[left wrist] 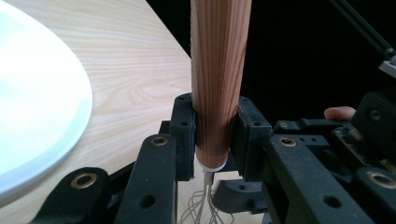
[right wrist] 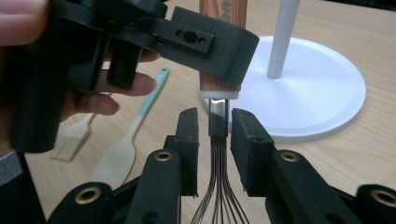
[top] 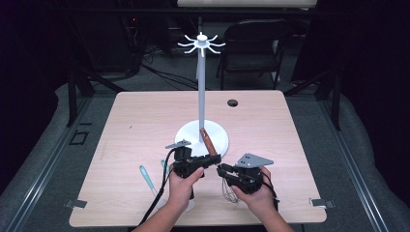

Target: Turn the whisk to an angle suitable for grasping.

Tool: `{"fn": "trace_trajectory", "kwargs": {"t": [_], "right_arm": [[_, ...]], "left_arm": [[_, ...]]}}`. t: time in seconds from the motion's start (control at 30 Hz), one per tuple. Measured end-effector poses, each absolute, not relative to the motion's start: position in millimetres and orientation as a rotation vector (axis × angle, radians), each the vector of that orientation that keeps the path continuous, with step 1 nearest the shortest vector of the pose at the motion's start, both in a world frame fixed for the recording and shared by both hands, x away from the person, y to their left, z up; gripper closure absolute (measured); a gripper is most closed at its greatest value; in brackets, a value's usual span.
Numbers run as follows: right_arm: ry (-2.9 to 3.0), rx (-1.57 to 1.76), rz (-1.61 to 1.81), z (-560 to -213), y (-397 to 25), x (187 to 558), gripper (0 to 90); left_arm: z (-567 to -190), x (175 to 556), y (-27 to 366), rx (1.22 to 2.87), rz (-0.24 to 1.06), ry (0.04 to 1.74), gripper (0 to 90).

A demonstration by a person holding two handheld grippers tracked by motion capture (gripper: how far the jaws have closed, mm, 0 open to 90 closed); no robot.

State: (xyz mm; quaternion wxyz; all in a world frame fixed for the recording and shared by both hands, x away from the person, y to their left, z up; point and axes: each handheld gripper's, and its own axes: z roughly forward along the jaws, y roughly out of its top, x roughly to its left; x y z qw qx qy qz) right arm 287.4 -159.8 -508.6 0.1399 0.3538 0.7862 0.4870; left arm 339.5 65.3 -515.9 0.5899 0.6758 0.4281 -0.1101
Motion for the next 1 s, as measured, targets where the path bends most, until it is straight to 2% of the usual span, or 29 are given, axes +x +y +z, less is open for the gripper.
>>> {"fn": "trace_trajectory", "kwargs": {"t": [0.2, 0.33, 0.37, 0.6, 1.0], "right_arm": [[2.187, 1.066, 1.455, -499.2, -178.2, 287.3, 72.4], [2.146, 1.129, 1.403, -501.3, -190.9, 293.5, 69.1], [2.134, 1.170, 1.347, -507.3, -195.0, 298.8, 66.0], [2.178, 1.274, 1.185, -535.4, -202.2, 316.2, 61.7], [2.212, 1.329, 1.156, -546.1, -204.4, 322.2, 58.4]], "left_arm": [[-512.6, 342.9, 73.3, 1.574, -0.243, 1.005, 72.9], [-509.8, 342.0, 72.9, 1.586, -0.238, 0.976, 72.9], [-507.9, 341.3, 71.9, 1.603, -0.235, 0.957, 72.9], [-502.1, 340.1, 68.2, 1.662, -0.223, 0.907, 73.0], [-481.6, 343.7, 71.8, 1.752, -0.168, 0.808, 73.0]]}}
